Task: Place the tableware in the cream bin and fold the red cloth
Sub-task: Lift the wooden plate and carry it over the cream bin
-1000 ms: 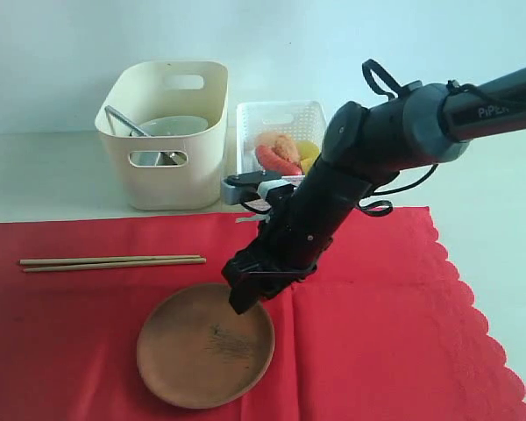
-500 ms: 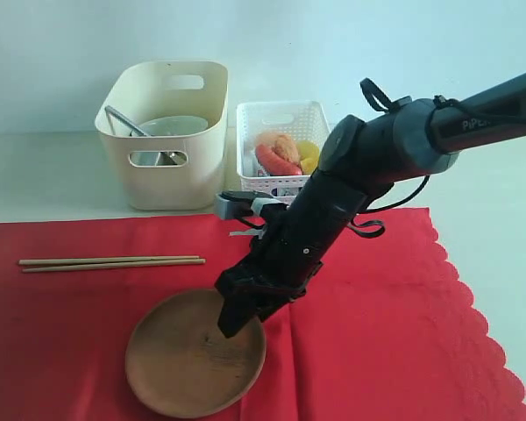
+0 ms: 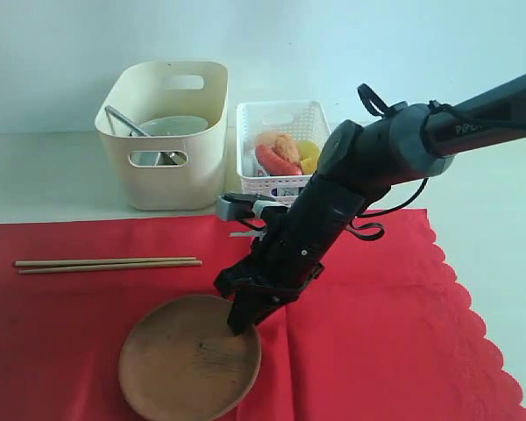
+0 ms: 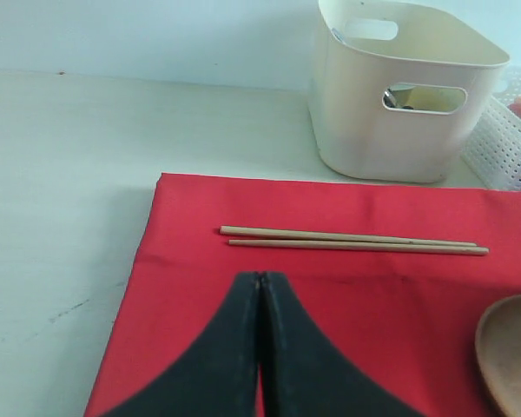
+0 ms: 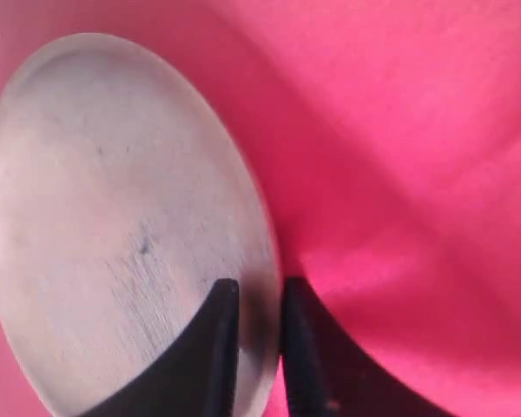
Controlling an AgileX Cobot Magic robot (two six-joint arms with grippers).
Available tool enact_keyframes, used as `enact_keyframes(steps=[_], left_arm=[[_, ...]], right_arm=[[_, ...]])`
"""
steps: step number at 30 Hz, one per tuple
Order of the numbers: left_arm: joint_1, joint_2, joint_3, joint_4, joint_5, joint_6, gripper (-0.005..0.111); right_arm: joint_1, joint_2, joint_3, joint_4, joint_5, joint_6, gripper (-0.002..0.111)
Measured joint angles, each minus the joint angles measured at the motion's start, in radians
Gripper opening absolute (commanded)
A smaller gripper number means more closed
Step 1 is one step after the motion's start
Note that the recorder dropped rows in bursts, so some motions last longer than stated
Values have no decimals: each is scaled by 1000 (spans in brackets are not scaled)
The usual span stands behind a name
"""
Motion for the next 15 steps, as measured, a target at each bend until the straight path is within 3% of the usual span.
enact_keyframes(steps=[15], left_arm=[[0, 0, 0, 0, 0, 0, 0]], right_arm=[[2, -222, 6, 29, 34, -129, 0]])
